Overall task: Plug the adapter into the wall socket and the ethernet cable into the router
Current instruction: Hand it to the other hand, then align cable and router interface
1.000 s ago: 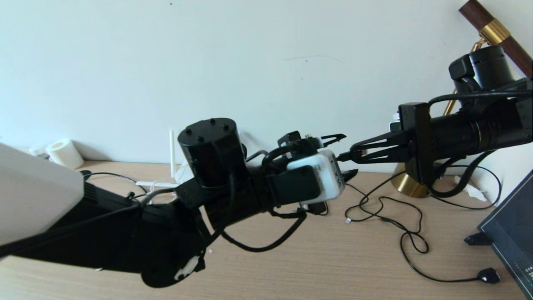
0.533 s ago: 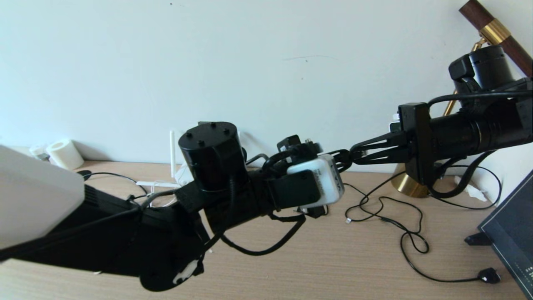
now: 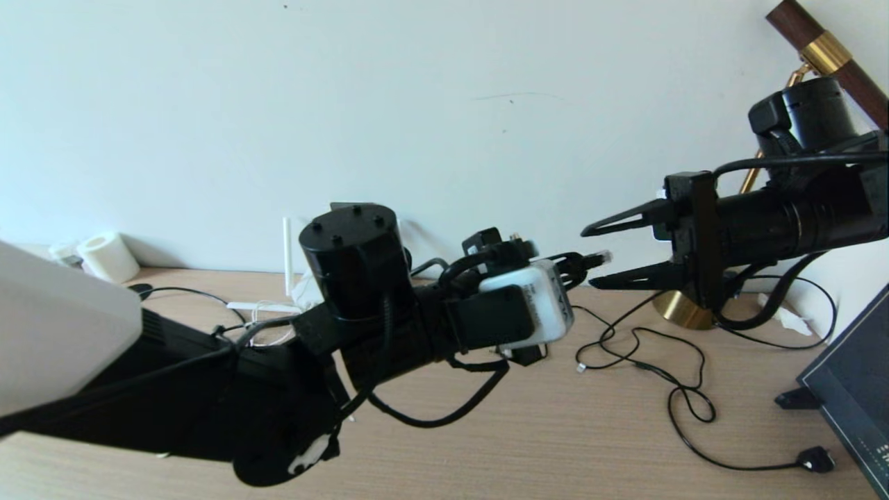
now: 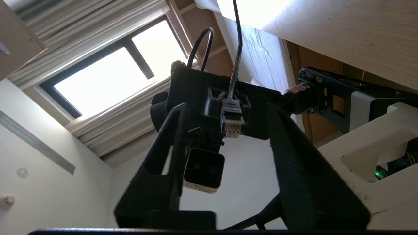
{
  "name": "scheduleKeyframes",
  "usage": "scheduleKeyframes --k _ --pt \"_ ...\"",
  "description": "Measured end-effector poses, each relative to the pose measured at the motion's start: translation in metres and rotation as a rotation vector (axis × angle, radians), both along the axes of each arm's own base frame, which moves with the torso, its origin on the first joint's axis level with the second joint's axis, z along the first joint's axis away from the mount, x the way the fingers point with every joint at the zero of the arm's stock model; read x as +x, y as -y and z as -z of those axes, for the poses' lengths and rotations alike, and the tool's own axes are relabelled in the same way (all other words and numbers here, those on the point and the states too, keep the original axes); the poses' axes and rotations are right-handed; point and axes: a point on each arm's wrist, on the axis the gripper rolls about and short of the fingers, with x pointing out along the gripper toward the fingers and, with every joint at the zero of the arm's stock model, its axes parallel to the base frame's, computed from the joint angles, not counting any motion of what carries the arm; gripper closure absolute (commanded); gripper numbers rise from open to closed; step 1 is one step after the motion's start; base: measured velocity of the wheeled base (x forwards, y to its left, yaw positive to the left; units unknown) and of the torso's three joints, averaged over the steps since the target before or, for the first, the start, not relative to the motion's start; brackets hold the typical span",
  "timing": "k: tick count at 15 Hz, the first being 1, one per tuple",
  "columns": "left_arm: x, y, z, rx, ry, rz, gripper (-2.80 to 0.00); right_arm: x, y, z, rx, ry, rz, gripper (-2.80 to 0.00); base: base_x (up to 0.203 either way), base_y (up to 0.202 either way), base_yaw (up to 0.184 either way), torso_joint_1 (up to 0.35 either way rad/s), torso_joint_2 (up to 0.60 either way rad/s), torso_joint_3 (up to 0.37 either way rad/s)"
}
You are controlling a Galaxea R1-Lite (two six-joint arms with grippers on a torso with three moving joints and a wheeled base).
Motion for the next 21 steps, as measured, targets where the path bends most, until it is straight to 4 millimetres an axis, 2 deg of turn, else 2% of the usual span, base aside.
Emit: scheduleKeyframes --k 4,7,10,14,17,19,21 --pt "-0.004 -0.007 0.007 -0.016 -0.112 -0.033 0.00 -0.007 0.003 0.000 -0.039 0.075 0.017 -2.80 0.000 0.000 0.000 0.000 0.00 0.000" --pt "-0.007 -0.012 0.002 -0.157 -0.331 -0.124 0.00 -0.037 0.009 -0.003 -0.203 0.239 0.139 -2.80 0.000 0.000 0.000 0.000 0.00 0.000" --pt "-0.006 -0.028 0.003 -0.360 -0.583 -0.280 0.00 -0.078 0.023 0.009 -0.489 0.436 0.316 -2.80 0.000 0.000 0.000 0.000 0.00 0.000" --pt "-0.008 -0.066 0.033 -0.490 -0.791 -0.524 0.00 -0.150 0.053 0.041 -0.887 0.826 0.478 -2.80 0.000 0.000 0.000 0.000 0.00 0.000" --pt "-0.020 -0.083 0.054 -0.553 -0.906 -0.644 0.00 -0.209 0.075 0.059 -1.067 1.115 0.537 -2.80 0.000 0.000 0.000 0.000 0.00 0.000" --pt "-0.030 -0.092 0.070 -0.557 -0.949 -0.727 0.00 -0.239 0.087 0.084 -1.224 1.176 0.582 -2.80 0.000 0.000 0.000 0.000 0.00 0.000" --pt "-0.040 -0.100 0.085 -0.529 -0.968 -0.787 0.00 -0.261 0.098 0.112 -1.403 1.117 0.656 -2.80 0.000 0.000 0.000 0.000 0.00 0.000"
